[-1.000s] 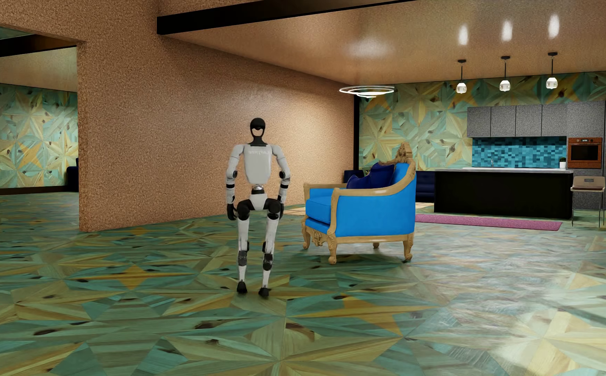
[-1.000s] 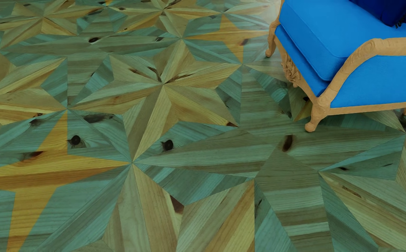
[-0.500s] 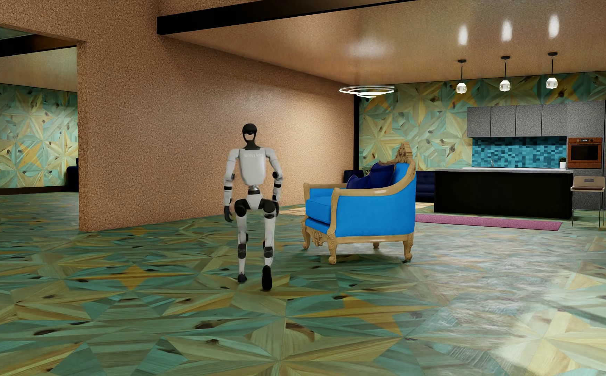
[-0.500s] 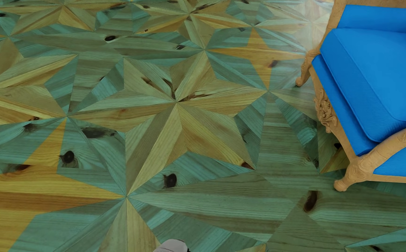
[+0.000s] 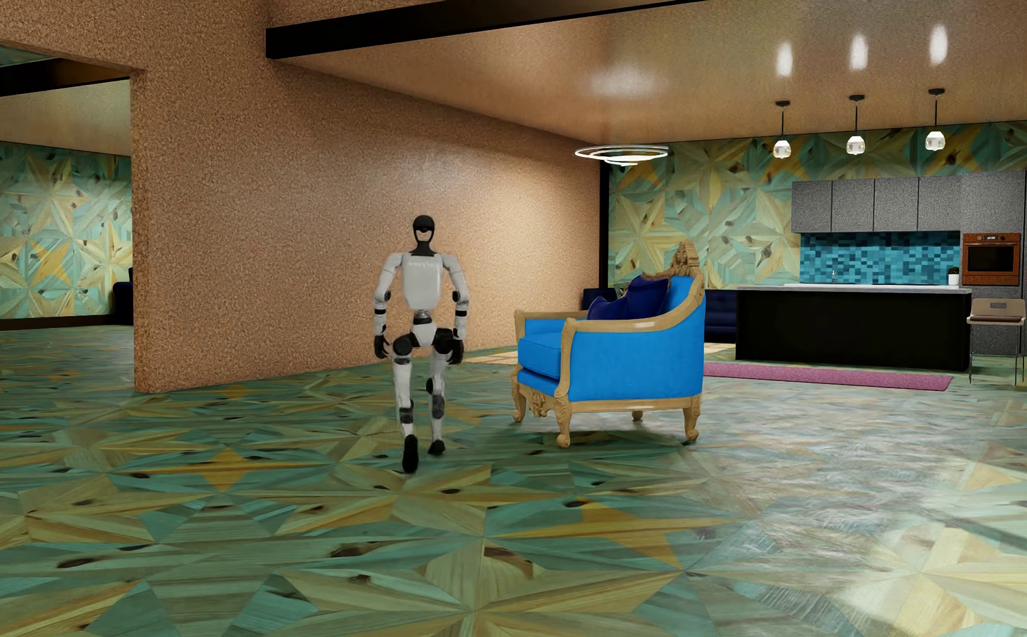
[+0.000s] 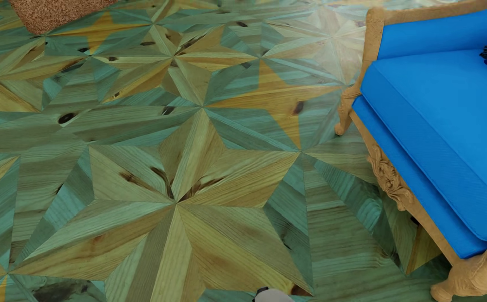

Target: Walk around the blue armchair

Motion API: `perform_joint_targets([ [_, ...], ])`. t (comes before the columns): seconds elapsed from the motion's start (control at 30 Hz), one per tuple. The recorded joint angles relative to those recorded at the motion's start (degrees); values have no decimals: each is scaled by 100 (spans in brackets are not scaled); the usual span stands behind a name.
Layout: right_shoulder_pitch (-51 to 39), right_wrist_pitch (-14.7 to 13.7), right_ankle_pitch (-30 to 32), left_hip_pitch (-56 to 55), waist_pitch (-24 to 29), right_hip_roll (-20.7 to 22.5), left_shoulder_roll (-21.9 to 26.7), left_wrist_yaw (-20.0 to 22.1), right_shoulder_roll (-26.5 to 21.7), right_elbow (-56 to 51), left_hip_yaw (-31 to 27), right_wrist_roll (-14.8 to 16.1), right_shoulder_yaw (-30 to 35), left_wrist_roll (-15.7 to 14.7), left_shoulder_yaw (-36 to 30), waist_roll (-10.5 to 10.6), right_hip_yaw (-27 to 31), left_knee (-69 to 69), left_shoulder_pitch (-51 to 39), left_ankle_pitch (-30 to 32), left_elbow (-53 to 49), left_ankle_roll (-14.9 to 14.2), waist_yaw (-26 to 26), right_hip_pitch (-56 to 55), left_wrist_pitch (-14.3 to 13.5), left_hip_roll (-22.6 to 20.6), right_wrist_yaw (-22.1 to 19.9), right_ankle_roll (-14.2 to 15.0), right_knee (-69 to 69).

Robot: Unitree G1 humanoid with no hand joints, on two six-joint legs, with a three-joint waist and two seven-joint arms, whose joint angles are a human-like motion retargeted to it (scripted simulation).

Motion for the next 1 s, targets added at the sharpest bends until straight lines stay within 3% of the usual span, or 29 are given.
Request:
perform_joint_targets([
  [0.03, -27, 0, -192, -751, -34, 208, 33, 0, -15, -141, 0, 0, -112, 0, -249, 57, 0, 1346, 52, 95, 83, 0, 177, 268, 0, 160, 0, 0, 37],
  [0.07, -120, 0, -570, -1232, 106, 329, 22, 0, 5, -204, 0, 0, -282, 0, -298, 58, 0, 2293, 113, -722, 46, 0, 454, 915, 0, 238, 0, 0, -210],
  [0.13, -496, 0, -1429, -2338, 202, 235, 23, 0, 18, -237, 0, 0, -429, 0, -436, -188, 0, 2742, 226, -1914, 130, 0, 1122, 2023, 0, 68, 0, 0, -643],
  [0.2, -778, 0, -2395, -3010, 233, 98, 103, 0, -192, -737, 0, 0, -341, 0, -484, -358, 0, 1486, 503, -2138, 15, 0, 1822, 3170, 0, 56, 0, 0, -1181],
  [0.3, -1319, 0, -3727, -3648, 50, -88, 95, 0, -288, -958, 0, 0, -899, 0, -377, -454, 0, -1569, 660, -1302, 237, 0, 2242, 4361, 0, 91, 0, 0, -1634],
  [0.33, -1443, 0, -3798, -3741, -65, -139, 93, 0, -318, -1056, 0, 0, -1028, 0, -354, -502, 0, -2267, 698, -1087, 286, 0, 2326, 4494, 0, 105, 0, 0, -1630],
  [0.4, -1484, 0, -3428, -3946, -44, -310, 70, 0, -370, -1231, 0, 0, -1124, 0, -338, -577, 0, -1977, 720, -1463, 460, 0, 2515, 4939, 0, 10, 0, 0, -1428],
  [0.43, -1303, 0, -2969, -3826, -75, -450, 94, 0, -331, -1298, 0, 0, -1259, 0, -519, -610, 0, -1566, 734, -1243, 628, 0, 2631, 5160, 0, -98, 0, 0, -1105],
  [0.47, -1138, 0, -2078, -4027, -256, -601, 61, 0, -156, -1150, 0, 0, -1435, 0, -468, -728, 0, -1068, 763, -1015, 781, 0, 2667, 4871, 0, -175, 0, 0, -316],
  [0.5, -945, 0, -1116, -3783, -187, -843, 17, 0, 5, -913, 0, 0, -1472, 0, -400, -857, 0, -599, 793, -1262, 967, 0, 2623, 4580, 0, -432, 0, 0, 872],
  [0.53, -854, 0, -873, -3491, -139, -829, -23, 0, 42, -804, 0, 0, -1224, 0, -254, -828, 0, -538, 758, -1565, 991, 0, 2441, 3935, 0, -553, 0, 0, 2382],
  [0.57, -829, 0, -1072, -2917, -11, -969, -18, 0, 91, -718, 0, 0, -1054, 0, -390, -923, 0, -739, 684, -1773, 966, 0, 2265, 3213, 0, -690, 0, 0, 3680],
  [0.6, -811, 0, -1053, -2434, 11, -870, 20, 0, 116, -628, 0, 0, -691, 0, -480, -829, 0, -1004, 604, -1838, 868, 0, 1924, 2517, 0, -615, 0, 0, 4101],
  [0.63, -731, 0, -893, -2027, 91, -777, 34, 0, 168, -440, 0, 0, -548, 0, -433, -723, 0, -1249, 509, -1848, 731, 0, 1514, 2003, 0, -604, 0, 0, 3752],
  [0.7, -439, 0, 328, -1091, 170, -641, 129, 0, 148, -189, 0, 0, -513, 0, -454, -565, 0, -1858, 264, -1961, 327, 0, 968, 1225, 0, -525, 0, 0, 1475],
  [0.73, -311, 0, 468, -703, 150, -640, 199, 0, 99, -144, 0, 0, -496, 0, -351, -523, 0, -2085, 197, -2025, -36, 0, 803, 1014, 0, -535, 0, 0, 150],
  [0.8, -142, 0, -2274, -188, 50, -576, 323, 0, 39, 7, 0, 0, -313, 0, -5, -466, 0, -2172, 53, -2297, -511, 0, 575, 795, 0, -443, 0, 0, -1228],
  [0.83, -38, 0, -2403, 17, 33, -544, 361, 0, -65, -114, 0, 0, -129, 0, 135, -417, 0, -2105, 59, -2385, -600, 0, 494, 645, 0, -426, 0, 0, -1268],
  [0.87, 62, 0, -1579, 207, 7, -482, 352, 0, -104, -103, 0, 0, -76, 0, 296, -400, 0, -1962, 128, -2264, -626, 0, 418, 547, 0, -440, 0, 0, -1030],
  [0.9, 191, 0, -863, 305, -35, -314, 316, 0, -109, -101, 0, 0, -134, 0, 524, -290, 0, -1536, 288, -1734, -640, 0, 437, 609, 0, -315, 0, 0, -769],
  [0.93, 242, 0, -410, -161, -115, -48, 245, 0, -95, -26, 0, 0, -93, 0, 500, -152, 0, -330, 363, -733, -409, 0, 533, 656, 0, -53, 0, 0, -473],
  [0.97, 218, 0, -490, -755, -119, 109, 229, 0, -87, 88, 0, 0, -28, 0, 406, -140, 0, 1096, 440, -291, -171, 0, 762, 891, 0, 6, 0, 0, -200],
  [1.0, 182, 0, -851, -1376, 3, 267, 204, 0, -133, -27, 0, 0, -67, 0, 322, 9, 0, 2177, 456, -1018, -10, 0, 891, 1372, 0, 170, 0, 0, -271],
])
